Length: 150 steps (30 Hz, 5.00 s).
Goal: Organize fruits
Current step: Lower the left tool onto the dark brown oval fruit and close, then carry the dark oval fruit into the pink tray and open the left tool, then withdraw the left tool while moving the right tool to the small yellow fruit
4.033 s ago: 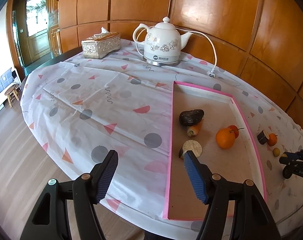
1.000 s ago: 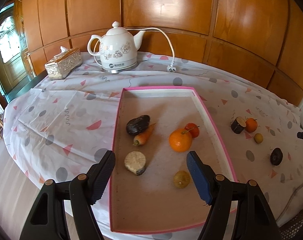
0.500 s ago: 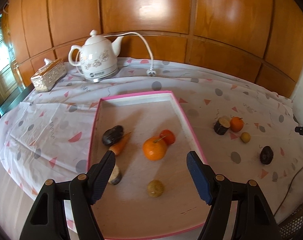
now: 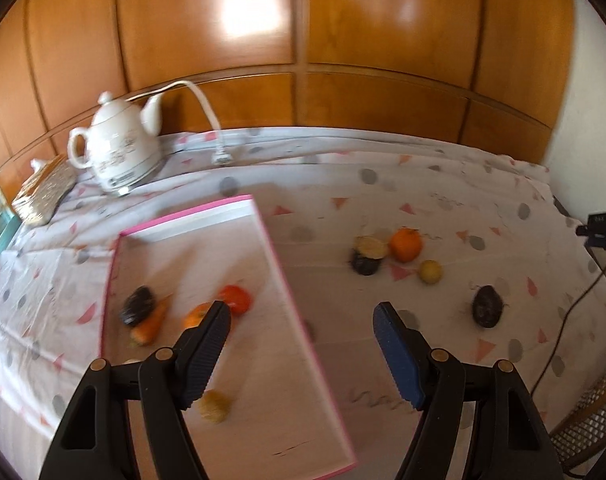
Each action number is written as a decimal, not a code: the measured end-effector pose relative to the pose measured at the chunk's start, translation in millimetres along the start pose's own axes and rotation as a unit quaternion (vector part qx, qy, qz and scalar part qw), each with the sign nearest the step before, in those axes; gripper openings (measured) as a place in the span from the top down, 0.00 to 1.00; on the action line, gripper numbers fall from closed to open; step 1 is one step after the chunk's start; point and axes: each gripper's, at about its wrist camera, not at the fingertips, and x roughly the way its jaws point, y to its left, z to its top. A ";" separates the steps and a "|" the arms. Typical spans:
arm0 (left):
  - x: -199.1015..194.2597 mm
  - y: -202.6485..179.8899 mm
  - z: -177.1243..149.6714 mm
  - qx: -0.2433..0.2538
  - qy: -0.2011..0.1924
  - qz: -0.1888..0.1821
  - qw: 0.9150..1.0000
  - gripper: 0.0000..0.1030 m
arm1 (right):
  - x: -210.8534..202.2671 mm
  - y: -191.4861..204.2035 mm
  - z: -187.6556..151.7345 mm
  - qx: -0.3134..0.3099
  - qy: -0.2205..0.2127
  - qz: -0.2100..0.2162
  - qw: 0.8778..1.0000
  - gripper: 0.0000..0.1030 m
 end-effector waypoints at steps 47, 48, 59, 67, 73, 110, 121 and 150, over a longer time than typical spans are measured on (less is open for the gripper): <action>90.5 -127.0 -1.0 0.048 0.112 -0.155 0.980 0.77 | 7.1 -41.0 8.2 0.082 0.002 -0.029 0.996 0.56; 88.4 -120.7 -0.8 0.041 0.110 -0.151 0.982 0.77 | 7.3 -41.7 8.1 0.083 0.003 -0.030 0.996 0.56; 38.7 -17.7 18.3 -0.063 0.032 -0.080 0.994 0.77 | 7.1 -47.5 6.3 0.099 0.005 -0.034 0.994 0.56; 26.1 70.1 -0.1 -0.145 0.023 0.011 0.989 0.77 | 7.1 -45.8 4.8 0.098 0.006 -0.028 0.995 0.56; 24.5 110.5 -25.8 -0.184 0.034 0.049 0.981 0.77 | 6.9 -41.4 3.0 0.090 0.008 -0.028 0.996 0.56; 0.3 132.7 -63.0 -0.200 0.018 0.070 0.977 0.65 | -8.6 59.5 -21.6 -0.131 0.006 0.125 0.983 0.57; -11.4 136.0 -69.8 -0.202 0.012 0.077 0.976 0.56 | -31.8 107.4 -45.4 -0.244 -0.007 0.223 0.944 0.57; -33.4 154.8 -77.5 -0.214 -0.009 0.092 0.972 0.33 | -39.1 238.7 -133.9 -0.428 0.059 0.278 0.858 0.57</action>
